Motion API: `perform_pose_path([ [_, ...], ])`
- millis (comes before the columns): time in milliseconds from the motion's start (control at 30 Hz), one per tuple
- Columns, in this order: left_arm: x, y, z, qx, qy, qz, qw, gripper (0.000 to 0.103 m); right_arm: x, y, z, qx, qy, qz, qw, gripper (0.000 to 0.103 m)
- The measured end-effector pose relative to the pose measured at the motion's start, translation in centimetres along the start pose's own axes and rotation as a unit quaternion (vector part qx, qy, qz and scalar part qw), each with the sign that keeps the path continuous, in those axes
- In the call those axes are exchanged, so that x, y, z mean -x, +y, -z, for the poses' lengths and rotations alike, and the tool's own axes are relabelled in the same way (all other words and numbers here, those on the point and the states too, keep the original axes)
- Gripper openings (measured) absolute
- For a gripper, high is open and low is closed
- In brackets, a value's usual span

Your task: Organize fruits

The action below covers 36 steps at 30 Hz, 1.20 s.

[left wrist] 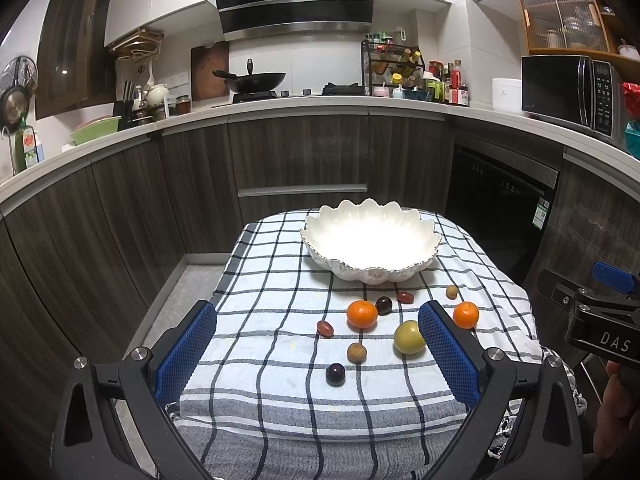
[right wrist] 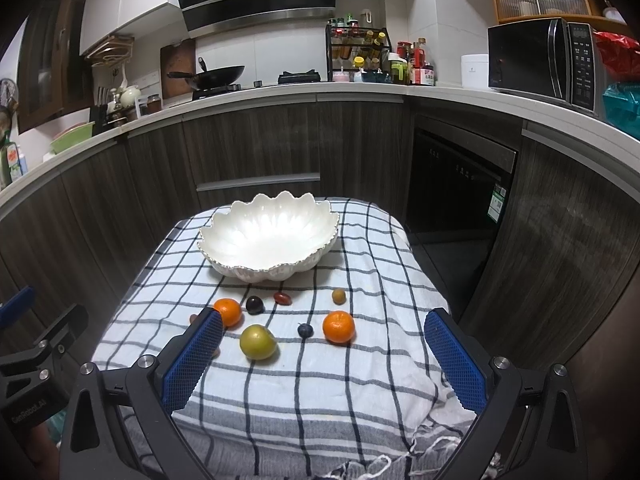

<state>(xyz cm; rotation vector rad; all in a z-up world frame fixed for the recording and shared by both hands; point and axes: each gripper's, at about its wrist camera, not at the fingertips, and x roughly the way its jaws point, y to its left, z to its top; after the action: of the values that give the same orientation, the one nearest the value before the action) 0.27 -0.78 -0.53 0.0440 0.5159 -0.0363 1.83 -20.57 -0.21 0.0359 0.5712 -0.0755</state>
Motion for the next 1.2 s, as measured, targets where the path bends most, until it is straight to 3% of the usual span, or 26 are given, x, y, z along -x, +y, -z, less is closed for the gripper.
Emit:
perform_pose_path([
  [600,-1.3,0.9,0.1,0.003,0.016,0.003,0.9999,0.103,-0.9,0.2,0.2,0.001,0.015,-0.003,1.000,0.102],
  [1200,-5.5,1.1,0.7,0.005,0.082,0.010,0.9966,0.103,-4.7,0.8,0.3,0.010,0.068,-0.016,0.998,0.102],
])
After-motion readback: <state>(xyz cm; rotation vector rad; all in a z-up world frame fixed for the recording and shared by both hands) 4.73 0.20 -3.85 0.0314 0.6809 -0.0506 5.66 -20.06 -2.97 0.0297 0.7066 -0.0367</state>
